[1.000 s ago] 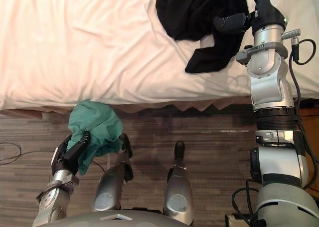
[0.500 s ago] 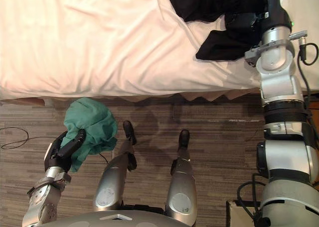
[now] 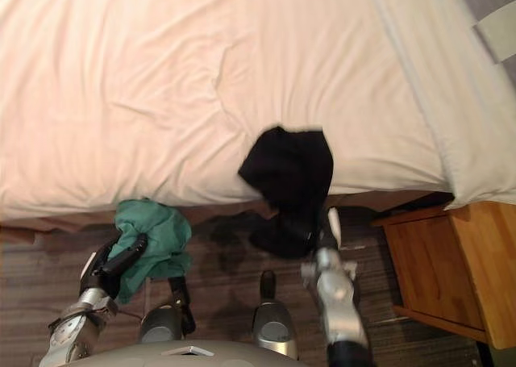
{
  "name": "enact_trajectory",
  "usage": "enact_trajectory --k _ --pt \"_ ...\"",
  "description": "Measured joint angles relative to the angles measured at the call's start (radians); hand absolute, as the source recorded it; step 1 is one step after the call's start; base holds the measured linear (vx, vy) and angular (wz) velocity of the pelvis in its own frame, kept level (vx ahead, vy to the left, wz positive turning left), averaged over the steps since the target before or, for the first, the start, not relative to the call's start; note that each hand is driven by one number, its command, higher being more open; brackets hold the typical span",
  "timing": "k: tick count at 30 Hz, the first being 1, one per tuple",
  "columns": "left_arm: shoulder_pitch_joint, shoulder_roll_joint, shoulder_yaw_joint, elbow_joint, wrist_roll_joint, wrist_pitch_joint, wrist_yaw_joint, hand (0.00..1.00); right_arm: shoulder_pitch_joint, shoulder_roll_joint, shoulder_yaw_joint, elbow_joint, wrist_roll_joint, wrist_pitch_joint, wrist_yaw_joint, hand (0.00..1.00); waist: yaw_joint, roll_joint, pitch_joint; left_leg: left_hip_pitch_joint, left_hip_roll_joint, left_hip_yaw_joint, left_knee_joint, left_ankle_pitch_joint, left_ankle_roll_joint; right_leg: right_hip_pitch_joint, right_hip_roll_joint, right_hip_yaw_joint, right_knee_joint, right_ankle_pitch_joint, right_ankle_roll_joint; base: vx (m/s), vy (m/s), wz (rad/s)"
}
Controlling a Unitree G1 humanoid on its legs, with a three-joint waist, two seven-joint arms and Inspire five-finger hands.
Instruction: Tidy up the quilt and then pick up the clothes from the bed and put them into the laundry hamper
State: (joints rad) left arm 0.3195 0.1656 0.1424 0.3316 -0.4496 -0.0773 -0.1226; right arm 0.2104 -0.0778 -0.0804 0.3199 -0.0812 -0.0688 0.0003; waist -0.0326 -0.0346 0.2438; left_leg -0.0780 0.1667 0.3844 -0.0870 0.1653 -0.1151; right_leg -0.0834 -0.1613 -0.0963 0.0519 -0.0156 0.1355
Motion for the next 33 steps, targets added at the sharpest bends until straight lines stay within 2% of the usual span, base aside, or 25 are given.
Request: enact_trajectory --k 3,6,8,11,13,14,15,16,17,18,19,20,21,22,23,24,25,26,27,28,29,30,31,32,33 --pt "-0.001 -0.054 -0.022 0.016 0.04 0.016 0.028 0.0 0.135 0.019 0.067 0.047 0.015 0.044 0.04 0.0 -0.003 0.008 -0.017 0.056 0.001 0.036 0.0 -0.014 -0.003 0.013 -0.001 0.034 0.045 -0.028 0.001 0.03 0.001 -0.34" --pt "0.002 -0.074 -0.06 0.074 0.075 0.017 0.037 0.0 0.162 0.041 0.084 0.073 0.011 0.015 0.054 0.0 -0.037 -0.002 -0.034 0.108 -0.002 0.049 -0.004 -0.036 -0.02 -0.005 -0.006 0.065 0.183 -0.11 0.004 -0.03 -0.017 -0.19" --pt "0.006 -0.097 -0.074 0.096 0.092 0.017 0.053 0.0 0.174 0.056 0.096 0.089 0.011 0.015 0.055 0.0 -0.041 -0.011 -0.049 0.115 0.003 0.009 -0.004 -0.036 -0.02 -0.021 -0.003 0.084 0.276 -0.174 0.01 -0.05 -0.117 0.43" --pt "0.005 -0.157 -0.089 0.133 0.099 0.017 0.111 0.0 0.186 0.078 0.125 0.086 0.016 0.008 0.037 0.0 -0.05 -0.02 -0.069 0.057 0.018 -0.14 -0.004 -0.015 -0.038 -0.028 0.091 0.366 0.398 -0.243 -0.035 -0.02 -0.142 1.31" --pt "0.005 -0.165 -0.089 0.128 0.098 0.016 0.125 0.0 0.188 0.077 0.146 0.079 0.022 0.01 0.031 0.0 -0.037 -0.035 -0.078 0.032 0.015 -0.17 -0.004 -0.014 -0.041 -0.011 0.09 0.371 0.374 -0.291 -0.03 -0.04 -0.134 1.12" --pt "-0.008 -0.167 -0.09 0.126 0.098 0.02 0.144 0.0 0.184 0.073 0.167 0.073 0.031 0.012 0.021 0.0 -0.016 -0.039 -0.084 0.007 0.025 -0.194 -0.004 -0.025 -0.052 -0.001 0.075 0.312 0.347 -0.316 -0.031 -0.1 -0.13 1.39" --pt "-0.013 -0.177 -0.092 0.123 0.097 0.02 0.154 0.0 0.183 0.07 0.171 0.071 0.052 0.014 0.012 0.0 -0.005 -0.043 -0.091 -0.026 0.018 -0.187 0.019 -0.05 -0.024 0.009 0.048 0.245 0.317 -0.308 -0.051 -0.11 -0.094 1.48" --pt "-0.013 -0.188 -0.097 0.116 0.097 0.02 0.159 0.0 0.183 0.07 0.17 0.07 0.062 0.014 0.004 0.0 0.0 -0.034 -0.096 -0.054 0.008 -0.189 0.072 -0.052 -0.009 0.023 0.037 0.211 0.3 -0.301 -0.052 -0.07 -0.122 1.62" --pt "0.028 -0.231 -0.11 0.062 0.091 0.014 0.171 0.0 0.19 0.06 0.179 0.049 0.084 0.013 -0.011 0.0 0.028 0.018 -0.104 -0.075 0.005 -0.216 0.129 -0.007 0.001 0.052 0.058 0.136 0.28 -0.288 -0.04 0.0 -0.118 1.34" --pt "0.038 -0.232 -0.118 0.043 0.071 0.008 0.172 0.0 0.183 0.06 0.192 0.051 0.096 0.016 -0.017 0.0 0.034 0.021 -0.104 -0.092 -0.001 -0.248 0.118 0.025 -0.024 0.055 0.056 0.107 0.28 -0.288 -0.039 -0.04 -0.135 1.7" --pt "0.059 -0.238 -0.124 -0.008 0.053 0.001 0.176 0.0 0.178 0.051 0.219 0.041 0.098 0.015 -0.025 0.0 0.054 0.04 -0.113 -0.132 -0.011 -0.305 0.097 0.057 0.004 0.052 0.057 0.027 0.269 -0.282 -0.041 -0.05 -0.034 1.84" --pt "0.069 -0.236 -0.129 -0.048 0.055 -0.004 0.183 0.0 0.165 0.044 0.23 0.03 0.096 0.012 -0.033 0.0 0.059 0.061 -0.117 -0.169 -0.01 -0.296 0.063 0.025 0.068 0.071 0.061 -0.067 0.235 -0.267 -0.05 -0.04 -0.039 2.1" --pt "0.065 -0.235 -0.131 -0.058 0.059 -0.005 0.186 0.0 0.157 0.044 0.228 0.028 0.096 0.012 -0.037 0.0 0.054 0.065 -0.113 -0.192 -0.006 -0.238 0.068 -0.032 0.136 0.093 0.059 -0.12 0.195 -0.243 -0.055 0.01 -0.031 2.36" --pt "0.059 -0.226 -0.128 -0.086 0.058 -0.007 0.188 0.0 0.143 0.05 0.224 0.028 0.096 0.008 -0.048 0.0 0.056 0.055 -0.1 -0.231 0.008 -0.09 0.125 -0.119 0.178 0.127 0.034 -0.189 0.136 -0.201 -0.069 0.03 0.013 1.89" --pt "0.064 -0.225 -0.127 -0.11 0.058 -0.01 0.188 0.0 0.132 0.047 0.224 0.03 0.095 0.009 -0.049 0.0 0.068 0.048 -0.092 -0.252 0.021 -0.016 0.2 -0.131 0.181 0.137 0.018 -0.218 0.133 -0.201 -0.069 0.03 0.042 1.8" --pt "0.096 -0.229 -0.138 -0.136 0.058 -0.014 0.187 0.0 0.129 0.032 0.213 0.025 0.095 0.01 -0.05 0.0 0.091 0.079 -0.088 -0.257 0.052 0.059 0.353 -0.119 0.217 0.16 0.031 -0.27 0.146 -0.206 -0.068 0.07 0.068 1.53" --pt "0.125 -0.222 -0.162 -0.144 0.059 -0.014 0.185 0.0 0.127 0.019 0.195 0.032 0.096 0.015 -0.053 0.0 0.087 0.117 -0.095 -0.244 0.027 0.02 0.338 -0.056 0.169 0.172 0.035 -0.312 0.189 -0.214 -0.08 0.05 0.054 1.64" --pt "0.124 -0.22 -0.179 -0.143 0.059 -0.011 0.185 0.0 0.127 0.011 0.184 0.033 0.098 0.017 -0.053 0.0 0.084 0.134 -0.093 -0.237 0.001 -0.024 0.293 -0.032 0.188 0.163 0.031 -0.327 0.231 -0.218 -0.083 -0.05 0.025 2.74" --pt "0.09 -0.21 -0.17 -0.147 0.062 -0.012 0.179 0.0 0.104 0.022 0.157 0.049 0.099 0.015 -0.045 0.0 0.041 0.131 -0.084 -0.239 -0.049 -0.048 0.184 -0.063 0.251 0.152 0.087 -0.322 0.061 -0.244 -0.131 -0.09 -0.009 2.68" --pt "0.072 -0.198 -0.161 -0.139 0.066 -0.015 0.179 0.0 0.097 0.041 0.147 0.055 0.108 0.012 -0.046 0.0 0.029 0.096 -0.062 -0.268 -0.055 -0.006 0.261 -0.117 0.272 0.162 0.065 -0.347 0.061 -0.194 -0.092 -0.13 -0.069 2.66" --pt "0.055 -0.198 -0.162 -0.122 0.067 -0.01 0.186 0.0 0.094 0.045 0.141 0.069 0.118 0.014 -0.049 0.0 0.033 0.096 -0.058 -0.294 -0.025 0.013 0.362 -0.154 0.276 0.169 0.058 -0.408 0.074 -0.192 -0.094 -0.03 -0.073 1.43" --pt "0.046 -0.197 -0.165 -0.099 0.067 -0.009 0.188 0.0 0.09 0.046 0.146 0.085 0.13 0.028 -0.048 0.0 0.055 0.085 -0.06 -0.293 0.031 0.034 0.531 -0.203 0.239 0.181 0.036 -0.468 0.107 -0.193 -0.096 0.01 -0.05 1.22" --pt "0.064 -0.196 -0.175 -0.086 0.068 -0.003 0.195 0.0 0.098 0.045 0.149 0.075 0.129 0.028 -0.055 0.0 0.057 0.081 -0.06 -0.26 0.069 0.042 0.597 -0.26 0.177 0.208 0.027 -0.514 0.115 -0.193 -0.095 0.12 0.021 1.08" --pt "0.072 -0.195 -0.186 -0.084 0.068 -0.001 0.198 0.0 0.101 0.045 0.147 0.067 0.129 0.028 -0.059 0.0 0.052 0.087 -0.064 -0.243 0.078 0.044 0.59 -0.292 0.136 0.214 0.026 -0.541 0.122 -0.193 -0.095 0.15 0.087 1.39" --pt "0.069 -0.186 -0.216 -0.067 0.072 0.001 0.203 0.0 0.098 0.05 0.14 0.07 0.128 0.03 -0.074 0.0 0.048 0.08 -0.059 -0.248 0.047 0.017 0.558 -0.29 0.119 0.221 0.003 -0.6 0.148 -0.187 -0.085 0.18 0.141 1.47"
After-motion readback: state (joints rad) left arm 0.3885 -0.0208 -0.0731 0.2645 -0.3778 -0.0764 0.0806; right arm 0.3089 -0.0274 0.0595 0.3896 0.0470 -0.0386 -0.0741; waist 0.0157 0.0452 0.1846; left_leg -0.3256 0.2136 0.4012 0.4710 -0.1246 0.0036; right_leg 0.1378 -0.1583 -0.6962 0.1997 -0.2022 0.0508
